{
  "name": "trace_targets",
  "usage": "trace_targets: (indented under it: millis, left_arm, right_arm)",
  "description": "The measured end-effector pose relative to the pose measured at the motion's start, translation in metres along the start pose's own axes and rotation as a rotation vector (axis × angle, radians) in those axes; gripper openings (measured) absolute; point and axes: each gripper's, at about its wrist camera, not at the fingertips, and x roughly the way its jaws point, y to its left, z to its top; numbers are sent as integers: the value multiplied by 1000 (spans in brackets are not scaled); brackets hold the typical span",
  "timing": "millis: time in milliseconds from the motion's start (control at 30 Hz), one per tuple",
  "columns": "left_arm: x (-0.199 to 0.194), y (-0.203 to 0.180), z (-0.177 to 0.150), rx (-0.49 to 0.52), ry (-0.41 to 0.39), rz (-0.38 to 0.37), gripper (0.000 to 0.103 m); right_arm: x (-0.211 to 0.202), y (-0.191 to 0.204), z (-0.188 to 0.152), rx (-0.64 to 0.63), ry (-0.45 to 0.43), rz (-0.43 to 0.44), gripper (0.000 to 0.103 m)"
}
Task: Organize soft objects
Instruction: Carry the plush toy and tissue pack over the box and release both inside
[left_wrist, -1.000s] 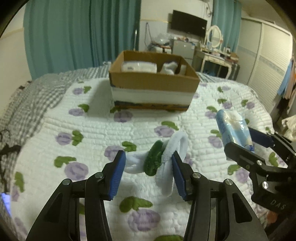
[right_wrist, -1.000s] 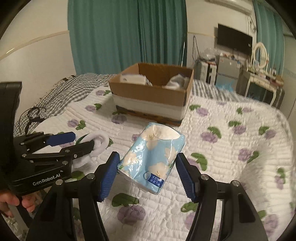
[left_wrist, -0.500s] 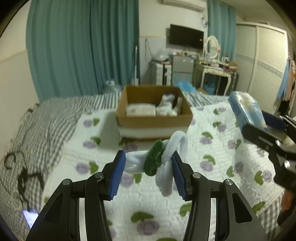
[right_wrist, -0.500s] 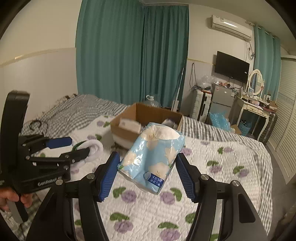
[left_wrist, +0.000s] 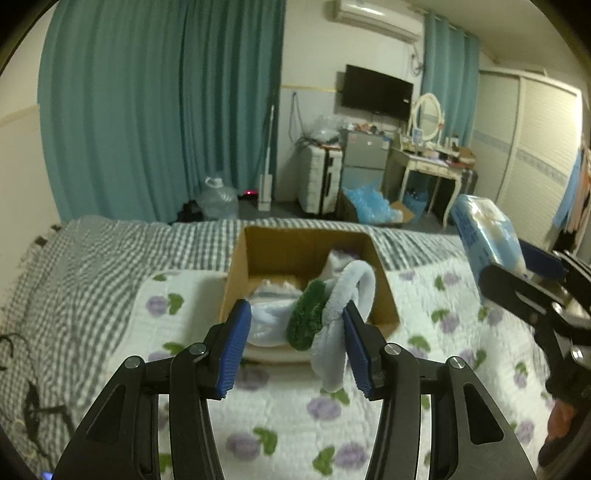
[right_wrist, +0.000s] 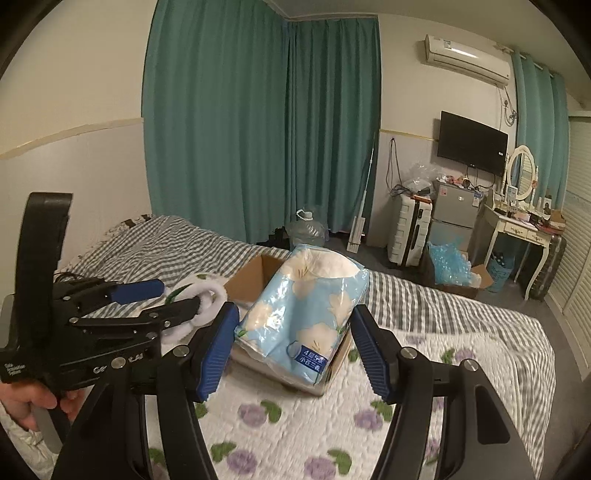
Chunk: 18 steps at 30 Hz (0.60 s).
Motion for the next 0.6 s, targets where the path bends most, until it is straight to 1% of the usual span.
trace_targets:
  millis: [100, 200, 333, 433, 600]
  left_arm:
    - [25, 1, 17, 18, -3, 39, 49]
    - [46, 5, 30, 24, -6, 50, 49]
    - [74, 6, 41, 47, -8, 74, 49]
    - [96, 8, 42, 49, 1, 84, 49]
    - [132, 13, 40, 57, 31, 98, 49]
  right_arm:
    - [23, -6, 14, 8, -6, 1, 63]
    - [47, -13, 26, 27, -8, 7, 63]
    - [84, -18, 39, 16, 7, -10, 63]
    - [113, -24, 44, 17, 26, -13, 63]
    - [154, -28, 38, 2, 54, -20, 63]
